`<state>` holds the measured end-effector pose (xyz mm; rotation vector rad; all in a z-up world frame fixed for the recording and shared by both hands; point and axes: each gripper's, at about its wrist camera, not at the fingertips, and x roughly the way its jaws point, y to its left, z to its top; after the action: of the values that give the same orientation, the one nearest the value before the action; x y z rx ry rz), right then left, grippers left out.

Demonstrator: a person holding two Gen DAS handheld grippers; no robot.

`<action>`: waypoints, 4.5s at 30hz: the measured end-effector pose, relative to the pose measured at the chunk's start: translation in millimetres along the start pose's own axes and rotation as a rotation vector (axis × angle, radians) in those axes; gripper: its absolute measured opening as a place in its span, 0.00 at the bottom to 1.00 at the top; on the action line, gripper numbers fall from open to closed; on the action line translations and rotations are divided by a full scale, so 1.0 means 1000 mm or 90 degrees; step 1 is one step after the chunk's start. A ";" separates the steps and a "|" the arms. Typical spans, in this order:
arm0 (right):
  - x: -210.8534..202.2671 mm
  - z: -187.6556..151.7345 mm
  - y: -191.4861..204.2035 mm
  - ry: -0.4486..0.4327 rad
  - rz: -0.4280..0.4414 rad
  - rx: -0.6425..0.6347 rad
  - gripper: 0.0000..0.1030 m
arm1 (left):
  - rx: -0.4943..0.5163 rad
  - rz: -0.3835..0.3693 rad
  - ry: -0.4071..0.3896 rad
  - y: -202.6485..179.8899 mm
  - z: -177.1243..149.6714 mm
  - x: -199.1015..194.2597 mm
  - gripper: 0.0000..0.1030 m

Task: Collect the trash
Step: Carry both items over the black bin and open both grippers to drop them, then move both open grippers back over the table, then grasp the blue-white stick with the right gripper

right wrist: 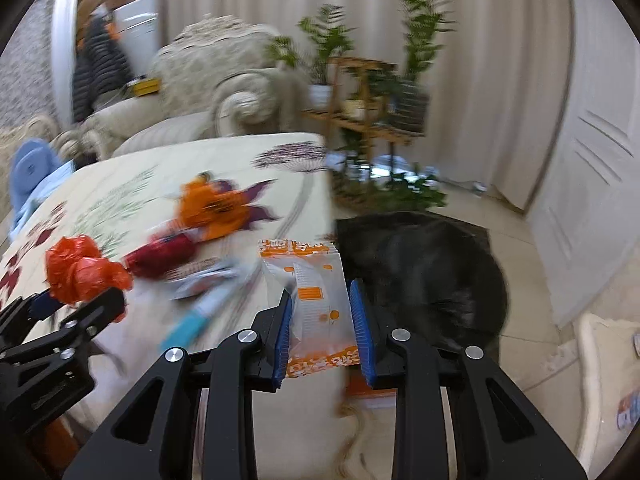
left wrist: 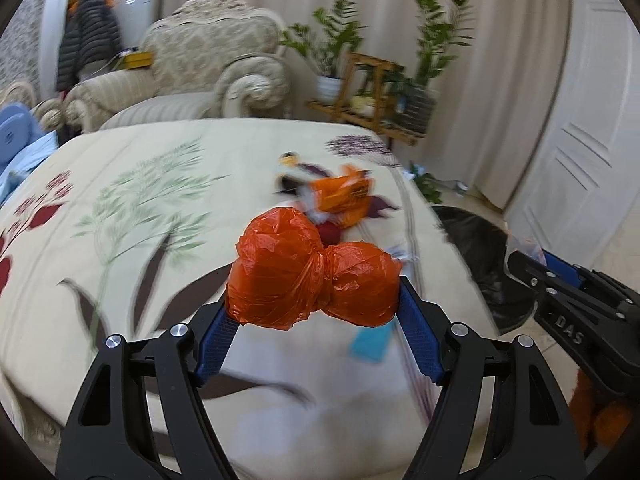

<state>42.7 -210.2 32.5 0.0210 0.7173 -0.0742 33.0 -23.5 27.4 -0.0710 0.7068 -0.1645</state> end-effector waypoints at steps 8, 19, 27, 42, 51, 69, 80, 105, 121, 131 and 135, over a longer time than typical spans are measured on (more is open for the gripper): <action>0.035 0.002 -0.059 0.011 -0.053 0.051 0.28 | 0.060 -0.036 0.005 -0.070 0.027 0.043 0.70; 0.073 0.006 -0.098 0.030 -0.076 0.067 0.28 | 0.108 -0.039 0.045 -0.126 0.041 0.099 0.71; 0.095 0.013 -0.118 0.039 -0.084 0.079 0.28 | 0.125 -0.032 0.054 -0.151 0.050 0.122 0.71; 0.096 0.013 -0.132 0.031 -0.104 0.102 0.57 | 0.115 -0.022 0.065 -0.153 0.052 0.135 0.87; 0.078 0.007 -0.127 0.027 -0.116 0.118 0.70 | 0.117 -0.016 0.054 -0.144 0.048 0.122 0.87; 0.039 -0.007 -0.038 0.027 -0.033 0.082 0.70 | 0.068 0.075 0.034 -0.028 0.023 0.051 0.87; 0.037 -0.015 0.037 0.058 0.027 0.010 0.66 | 0.022 0.147 0.042 0.052 0.002 0.029 0.87; 0.045 -0.023 0.085 0.107 0.019 -0.050 0.40 | -0.037 0.116 0.048 0.096 -0.013 0.023 0.87; 0.042 -0.019 0.081 0.101 0.067 -0.037 0.07 | -0.023 0.084 0.053 0.075 -0.003 0.032 0.87; 0.041 -0.014 0.057 0.091 0.068 -0.007 0.07 | 0.014 0.058 0.056 0.045 0.004 0.043 0.87; 0.040 -0.014 0.043 0.086 0.063 0.009 0.07 | 0.044 0.043 0.057 0.025 0.005 0.046 0.87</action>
<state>67.3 -168.8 -4.7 0.0758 0.8491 0.0176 74.0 -6.7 -1.5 0.0263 0.7914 -0.1280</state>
